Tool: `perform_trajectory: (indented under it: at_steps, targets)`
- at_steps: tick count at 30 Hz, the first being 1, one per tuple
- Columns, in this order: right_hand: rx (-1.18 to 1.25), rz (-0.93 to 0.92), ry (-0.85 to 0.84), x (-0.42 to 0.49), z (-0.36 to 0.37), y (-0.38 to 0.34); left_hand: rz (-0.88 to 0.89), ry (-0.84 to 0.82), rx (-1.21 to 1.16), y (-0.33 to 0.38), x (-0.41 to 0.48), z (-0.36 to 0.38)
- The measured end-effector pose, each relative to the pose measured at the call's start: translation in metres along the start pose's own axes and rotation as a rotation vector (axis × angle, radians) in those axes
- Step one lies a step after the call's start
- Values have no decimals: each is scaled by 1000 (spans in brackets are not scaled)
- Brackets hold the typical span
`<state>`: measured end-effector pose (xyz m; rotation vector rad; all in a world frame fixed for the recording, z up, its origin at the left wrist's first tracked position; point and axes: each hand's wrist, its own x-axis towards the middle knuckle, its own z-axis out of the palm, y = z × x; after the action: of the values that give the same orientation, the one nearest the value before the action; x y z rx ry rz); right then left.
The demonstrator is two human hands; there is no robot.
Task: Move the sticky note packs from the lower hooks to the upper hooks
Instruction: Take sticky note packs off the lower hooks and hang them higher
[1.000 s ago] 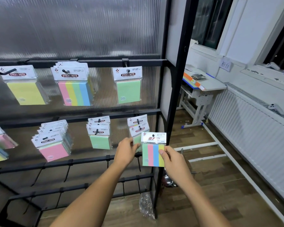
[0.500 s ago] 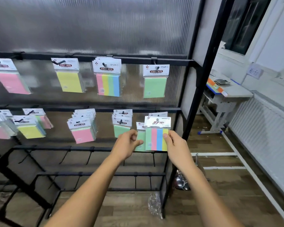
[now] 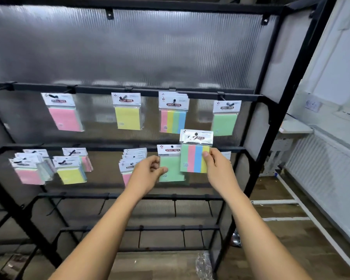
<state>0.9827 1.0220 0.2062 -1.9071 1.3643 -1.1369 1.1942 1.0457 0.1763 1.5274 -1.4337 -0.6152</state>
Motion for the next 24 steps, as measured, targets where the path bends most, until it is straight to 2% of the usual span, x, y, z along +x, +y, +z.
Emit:
perform_trajectory:
  at_steps: [11, 17, 24]
  targets:
    - [31, -60, 91, 25, 35, -72, 83, -56, -33, -6, 10, -40]
    - [0, -85, 123, 53, 36, -84, 98, -57, -46, -8, 14, -43]
    - [12, -22, 109, 70, 39, -76, 91, -56, -33, -9, 19, -43]
